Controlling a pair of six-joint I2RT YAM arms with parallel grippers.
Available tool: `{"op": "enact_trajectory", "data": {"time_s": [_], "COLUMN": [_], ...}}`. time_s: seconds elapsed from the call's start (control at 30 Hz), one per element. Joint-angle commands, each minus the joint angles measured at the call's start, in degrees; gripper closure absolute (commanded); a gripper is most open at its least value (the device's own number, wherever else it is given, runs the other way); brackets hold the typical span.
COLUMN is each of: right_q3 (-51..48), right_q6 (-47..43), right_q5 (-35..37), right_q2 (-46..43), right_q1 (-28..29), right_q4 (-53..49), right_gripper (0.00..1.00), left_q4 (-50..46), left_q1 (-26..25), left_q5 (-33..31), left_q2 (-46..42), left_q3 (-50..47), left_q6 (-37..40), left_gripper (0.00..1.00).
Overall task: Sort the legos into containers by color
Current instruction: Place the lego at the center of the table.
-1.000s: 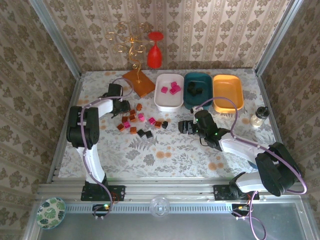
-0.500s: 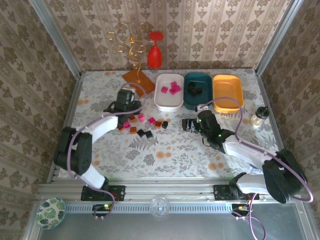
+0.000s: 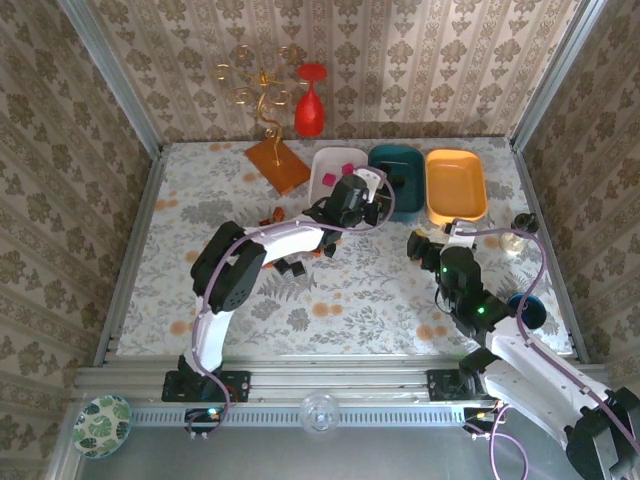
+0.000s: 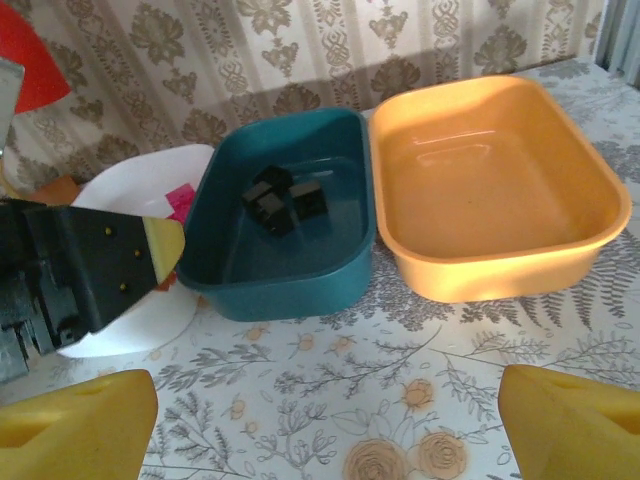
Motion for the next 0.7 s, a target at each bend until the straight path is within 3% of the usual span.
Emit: {"op": "enact_trajectory", "data": {"time_s": [0.0,0.23,0.37,0.57,0.67], "right_q3": [1.0,0.6,0.3,0.9,1.1], "right_q6": [1.0,1.3,1.6,1.8,2.0], "right_q5": [1.1,0.4,0.1,0.4,1.1], "right_q2": [0.7,-1.5,-1.4,1.3,2.1], "right_q1": [-1.1,-2.0,-2.3,-2.5,-2.6], "right_q4": [-0.5,-1.1,-0.7,-1.0,-1.3], "right_gripper": [0.1,0.1,0.1,0.1,0.1], "left_q4": [1.2,-7.8,-9.2,-7.3,-6.5], "left_q1": [-0.3,-3.8,-5.9,-7.1,-7.2], "left_q5": [2.9,-0.2,-1.0,1.7,2.8], "left_q2": [-0.6,-3.2,-4.4,-0.6,-0.2], "left_q3": [1.6,-3.6,-8.6,-8.2,-7.7], "left_q6": [-0.7,-2.7,-3.9,-6.9,-7.5], "left_gripper": [0.71,0.72,0.71,0.68,0.6]}}
